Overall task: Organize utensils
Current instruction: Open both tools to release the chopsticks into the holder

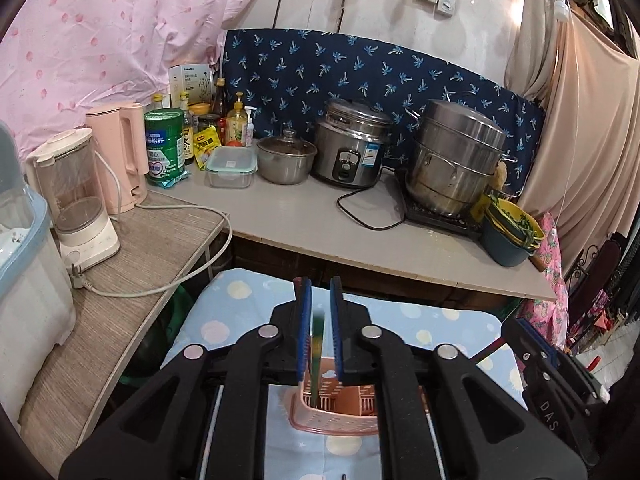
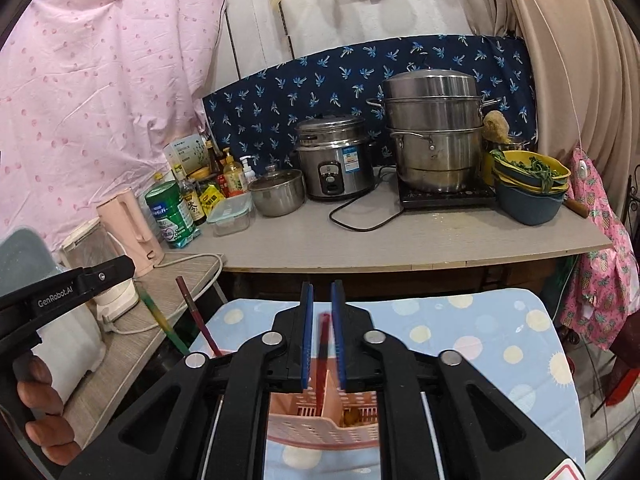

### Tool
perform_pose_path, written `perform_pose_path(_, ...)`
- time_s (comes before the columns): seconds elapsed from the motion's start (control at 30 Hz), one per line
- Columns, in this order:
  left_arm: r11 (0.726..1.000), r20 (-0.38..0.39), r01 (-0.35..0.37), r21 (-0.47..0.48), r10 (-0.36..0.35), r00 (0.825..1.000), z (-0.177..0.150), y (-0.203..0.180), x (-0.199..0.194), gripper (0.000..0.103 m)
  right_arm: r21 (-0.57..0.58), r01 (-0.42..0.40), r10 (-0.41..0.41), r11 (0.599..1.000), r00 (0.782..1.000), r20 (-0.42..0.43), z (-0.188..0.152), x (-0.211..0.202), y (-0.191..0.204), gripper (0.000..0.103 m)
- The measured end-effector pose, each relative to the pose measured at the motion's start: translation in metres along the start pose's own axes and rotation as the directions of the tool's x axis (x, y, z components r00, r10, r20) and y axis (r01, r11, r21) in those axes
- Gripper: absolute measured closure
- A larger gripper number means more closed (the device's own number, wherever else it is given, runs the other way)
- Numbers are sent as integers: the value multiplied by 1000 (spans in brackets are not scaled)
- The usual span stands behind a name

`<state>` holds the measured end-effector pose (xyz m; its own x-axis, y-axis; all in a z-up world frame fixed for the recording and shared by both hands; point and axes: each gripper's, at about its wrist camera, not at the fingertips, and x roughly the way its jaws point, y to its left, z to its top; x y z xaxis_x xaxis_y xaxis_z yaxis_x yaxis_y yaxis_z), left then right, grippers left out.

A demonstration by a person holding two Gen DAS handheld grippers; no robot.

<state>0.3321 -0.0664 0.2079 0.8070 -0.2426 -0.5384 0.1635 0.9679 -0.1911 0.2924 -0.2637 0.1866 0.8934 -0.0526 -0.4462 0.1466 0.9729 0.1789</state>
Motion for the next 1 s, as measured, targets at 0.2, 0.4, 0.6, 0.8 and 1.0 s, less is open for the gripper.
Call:
perform_pose_path(0.2,1000,3,-11,18,11,1000,-14,1,-12,58,8,2,-2,1000,1000,13,-8,-25,-1,56)
perform_pose_path(0.4,998,-19,-31,56,32,999,-42,3,-31,50,-4,9,-10,1000,1000,-20,-34,-56,0,48)
perform_pose_path(0.6,993,-45,-57,107,62,997,-87,5,-55,44,-31,49,-50,998,998,-34,-77,-94,-1,40)
perform_pose_path(0.8,989,-78,-69,129,79,994,-139,17,-79,44,-51,82,-86,995,993,-84,-136,-127,-5,37)
perform_pose_path(1.0,987,-123,-79,143,97,988,-191,28,-96,44,-59,112,-120,992,980,-156,-198,-151,-7,37)
